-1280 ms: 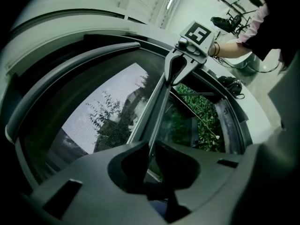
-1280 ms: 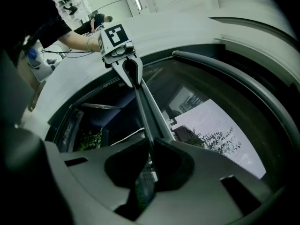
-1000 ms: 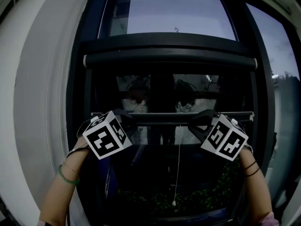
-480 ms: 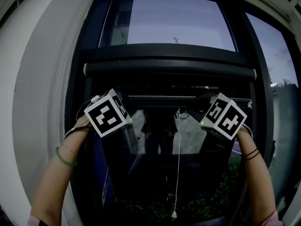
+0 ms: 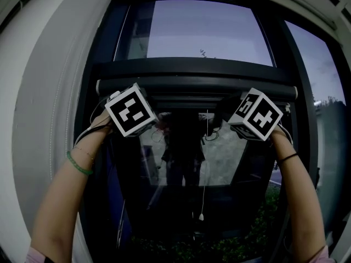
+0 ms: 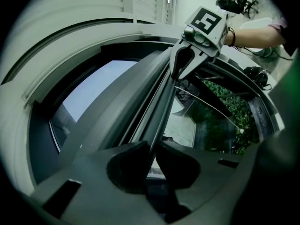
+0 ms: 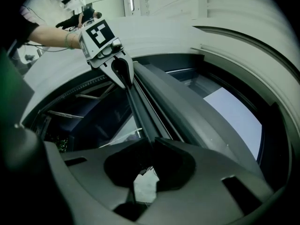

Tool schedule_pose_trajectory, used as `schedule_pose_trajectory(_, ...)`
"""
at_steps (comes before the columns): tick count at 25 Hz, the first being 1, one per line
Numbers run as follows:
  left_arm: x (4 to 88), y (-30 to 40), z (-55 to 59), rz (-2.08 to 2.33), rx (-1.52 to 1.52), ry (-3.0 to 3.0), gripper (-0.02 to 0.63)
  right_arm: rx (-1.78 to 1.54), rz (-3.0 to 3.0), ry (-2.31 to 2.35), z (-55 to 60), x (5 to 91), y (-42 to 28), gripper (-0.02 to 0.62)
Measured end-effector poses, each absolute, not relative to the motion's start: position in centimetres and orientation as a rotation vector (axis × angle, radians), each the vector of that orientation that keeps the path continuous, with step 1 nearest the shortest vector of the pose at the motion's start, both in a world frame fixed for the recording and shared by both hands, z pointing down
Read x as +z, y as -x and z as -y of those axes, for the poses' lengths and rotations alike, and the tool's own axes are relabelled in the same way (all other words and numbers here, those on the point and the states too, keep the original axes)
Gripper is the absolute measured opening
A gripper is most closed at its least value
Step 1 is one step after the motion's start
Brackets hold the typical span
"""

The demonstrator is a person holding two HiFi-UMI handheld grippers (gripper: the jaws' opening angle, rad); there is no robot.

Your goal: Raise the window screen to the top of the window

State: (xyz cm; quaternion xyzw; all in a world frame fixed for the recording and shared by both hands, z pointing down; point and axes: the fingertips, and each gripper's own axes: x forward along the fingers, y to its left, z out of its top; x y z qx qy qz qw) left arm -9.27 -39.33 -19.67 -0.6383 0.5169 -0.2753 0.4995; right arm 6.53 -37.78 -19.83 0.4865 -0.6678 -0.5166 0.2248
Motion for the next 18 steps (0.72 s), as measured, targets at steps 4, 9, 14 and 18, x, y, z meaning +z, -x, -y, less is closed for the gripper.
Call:
schedule_pose_trajectory(4,-20.8,9.2,39.3,-1.270,-0.603,1.540,0.051,-1.474,1.837,-1.410,37.7,-21.2,-6.5,0.051)
schedule_pose_trajectory(9,-21.4,8.9,38.5,-1.247,-0.502,1.506,0.052,-1.515,1.843,-1.454,37.4,-21.3,-6.4,0.049)
schedule_pose_trajectory(14,-21.1,8.9,37.6,-1.230,-0.307,1.645,0.072,-1.481,1.979,-1.443,36.4,-19.9,-7.5,0.052)
schedule_pose_trajectory(18,-18.9,8.6,37.1,-1.180,-0.281,1.751,0.071,-1.419,2.051,-1.411,36.8,-16.4,-8.9,0.052)
